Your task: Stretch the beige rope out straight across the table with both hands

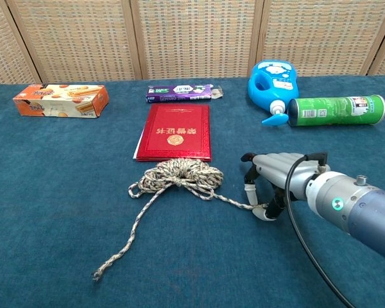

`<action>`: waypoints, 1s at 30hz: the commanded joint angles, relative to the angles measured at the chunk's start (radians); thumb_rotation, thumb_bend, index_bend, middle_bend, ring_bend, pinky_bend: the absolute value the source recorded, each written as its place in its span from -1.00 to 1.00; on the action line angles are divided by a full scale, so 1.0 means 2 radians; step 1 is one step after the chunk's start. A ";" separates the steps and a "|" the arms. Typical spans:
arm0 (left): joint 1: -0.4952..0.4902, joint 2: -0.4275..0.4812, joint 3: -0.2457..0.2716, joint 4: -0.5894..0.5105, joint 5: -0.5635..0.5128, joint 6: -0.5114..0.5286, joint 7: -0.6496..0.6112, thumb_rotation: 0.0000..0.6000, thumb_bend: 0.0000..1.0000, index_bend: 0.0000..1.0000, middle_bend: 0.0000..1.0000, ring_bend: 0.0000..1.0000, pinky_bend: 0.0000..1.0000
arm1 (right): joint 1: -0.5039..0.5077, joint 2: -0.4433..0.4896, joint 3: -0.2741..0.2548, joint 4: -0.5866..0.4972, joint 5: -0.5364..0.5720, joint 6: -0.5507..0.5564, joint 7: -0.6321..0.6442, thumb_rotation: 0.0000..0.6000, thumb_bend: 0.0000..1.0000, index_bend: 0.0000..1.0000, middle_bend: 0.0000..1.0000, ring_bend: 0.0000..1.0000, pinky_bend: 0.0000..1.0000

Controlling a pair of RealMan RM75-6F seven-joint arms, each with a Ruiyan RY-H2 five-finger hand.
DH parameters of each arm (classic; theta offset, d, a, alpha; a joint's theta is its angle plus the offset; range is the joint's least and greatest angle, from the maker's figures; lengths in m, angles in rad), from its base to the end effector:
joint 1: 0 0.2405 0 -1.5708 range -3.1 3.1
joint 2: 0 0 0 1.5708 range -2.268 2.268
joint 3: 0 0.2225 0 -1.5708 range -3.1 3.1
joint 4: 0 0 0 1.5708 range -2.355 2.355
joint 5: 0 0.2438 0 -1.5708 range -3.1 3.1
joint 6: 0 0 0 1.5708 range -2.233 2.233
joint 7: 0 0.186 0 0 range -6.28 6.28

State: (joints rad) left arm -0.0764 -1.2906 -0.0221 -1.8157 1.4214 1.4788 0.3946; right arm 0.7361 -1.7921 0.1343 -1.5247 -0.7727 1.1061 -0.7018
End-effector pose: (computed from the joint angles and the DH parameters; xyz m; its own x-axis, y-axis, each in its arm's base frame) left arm -0.2343 0.2073 0.0462 0.4085 0.0885 0.9085 0.9101 0.0364 -0.4128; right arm -0.1024 -0.3060 -0.1333 0.4536 -0.4051 0.7938 -0.8907 -0.2355 0.3888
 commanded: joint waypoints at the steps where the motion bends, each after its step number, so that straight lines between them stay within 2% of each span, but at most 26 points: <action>1: 0.000 -0.001 0.000 0.000 -0.001 -0.001 0.001 1.00 -0.89 -1.00 -1.00 -1.00 -1.00 | 0.000 0.001 0.002 -0.002 -0.002 0.000 0.000 1.00 -0.05 0.21 -1.00 -1.00 -1.00; 5: -0.002 -0.002 0.000 0.000 -0.002 -0.004 0.004 1.00 -0.90 -1.00 -1.00 -1.00 -1.00 | 0.001 0.001 0.003 -0.005 -0.004 0.001 -0.003 1.00 0.05 0.21 -1.00 -1.00 -1.00; 13: -0.031 -0.006 -0.006 0.018 0.007 -0.037 0.028 1.00 -0.89 -1.00 -1.00 -1.00 -1.00 | 0.001 0.001 0.004 -0.005 -0.010 0.003 -0.004 1.00 0.05 0.24 -1.00 -1.00 -1.00; 15: -0.051 -0.008 -0.013 0.032 0.018 -0.058 0.021 1.00 -0.89 -0.91 -1.00 -1.00 -1.00 | 0.001 0.002 0.005 -0.007 -0.010 0.003 -0.005 1.00 0.05 0.24 -1.00 -1.00 -1.00; 17: -0.085 -0.009 -0.015 0.052 0.039 -0.102 -0.003 1.00 -0.88 -0.75 -1.00 -1.00 -1.00 | 0.002 0.003 0.006 -0.010 -0.009 0.005 -0.009 1.00 0.05 0.24 -1.00 -1.00 -1.00; 19: -0.111 -0.008 -0.014 0.065 0.056 -0.134 -0.016 1.00 -0.85 -0.68 -1.00 -1.00 -1.00 | 0.003 0.004 0.006 -0.012 -0.007 0.006 -0.014 1.00 0.05 0.24 -1.00 -1.00 -1.00; 24: -0.172 -0.024 -0.006 0.100 0.113 -0.194 -0.004 1.00 -0.79 -0.45 -1.00 -1.00 -1.00 | 0.004 0.003 0.009 -0.015 0.001 0.008 -0.023 1.00 0.05 0.24 -1.00 -1.00 -1.00; 28: -0.191 -0.037 -0.005 0.113 0.128 -0.208 0.003 1.00 -0.74 -0.26 -1.00 -1.00 -1.00 | 0.005 0.002 0.011 -0.015 0.005 0.009 -0.026 1.00 0.05 0.24 -1.00 -1.00 -1.00; 30: -0.203 -0.047 0.000 0.121 0.139 -0.219 0.009 1.00 -0.72 -0.23 -1.00 -1.00 -1.00 | 0.006 0.002 0.011 -0.015 0.007 0.010 -0.028 1.00 0.05 0.24 -1.00 -1.00 -1.00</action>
State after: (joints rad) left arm -0.4697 -1.3737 -0.0289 -1.5816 1.6872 1.0539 0.4037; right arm 0.7473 -1.7884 0.1566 -1.5554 -0.7600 1.1258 -0.7558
